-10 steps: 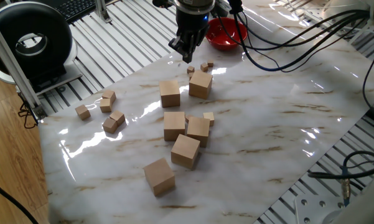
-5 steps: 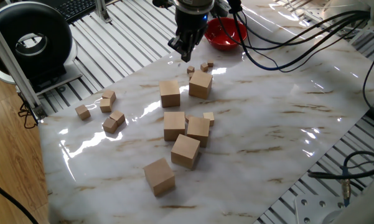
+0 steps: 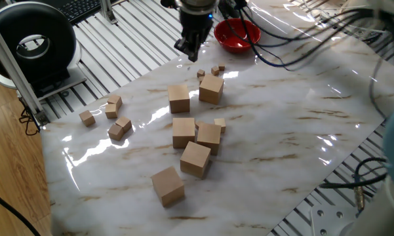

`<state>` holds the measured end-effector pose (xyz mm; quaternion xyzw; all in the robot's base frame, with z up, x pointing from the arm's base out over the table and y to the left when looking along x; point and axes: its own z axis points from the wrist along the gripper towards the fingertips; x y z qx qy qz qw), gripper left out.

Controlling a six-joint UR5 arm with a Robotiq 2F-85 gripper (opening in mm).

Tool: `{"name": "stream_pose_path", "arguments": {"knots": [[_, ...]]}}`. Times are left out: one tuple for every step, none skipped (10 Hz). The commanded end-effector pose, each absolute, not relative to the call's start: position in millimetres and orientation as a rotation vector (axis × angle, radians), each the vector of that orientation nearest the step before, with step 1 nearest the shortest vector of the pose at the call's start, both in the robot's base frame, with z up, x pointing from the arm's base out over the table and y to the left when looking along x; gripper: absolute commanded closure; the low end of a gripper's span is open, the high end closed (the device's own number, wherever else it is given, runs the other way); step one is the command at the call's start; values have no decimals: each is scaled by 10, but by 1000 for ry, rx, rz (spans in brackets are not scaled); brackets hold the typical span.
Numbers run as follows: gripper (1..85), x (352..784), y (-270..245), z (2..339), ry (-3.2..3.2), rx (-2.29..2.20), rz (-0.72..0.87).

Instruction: Pick up one small block

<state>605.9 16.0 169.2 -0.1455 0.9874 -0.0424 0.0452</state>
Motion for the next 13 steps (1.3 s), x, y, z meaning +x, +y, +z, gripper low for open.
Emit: {"name": "stream_pose_path", "arguments": {"knots": [[847,6395,271,1565,2994,-581,-201],[847,6485,277,1474,2986,-611,-205],[847,6556,268,1397,2970,-684,-196],[847,6499,327,1339,2977,-794,-137],[847,6442,463,1306,2974,-858,-53],[840,6243,574,1266,3026,-909,56],[787,6103,589,1224,3048,-1000,114],[413,6035,475,1178,3019,-1164,102],[87,5945,266,1111,2994,-1362,58],[7,6028,203,995,2927,-1455,31],[7,6061,207,946,2910,-1467,30],[7,6041,126,923,2915,-1513,-14],[7,6023,168,903,2924,-1503,-9]]}}
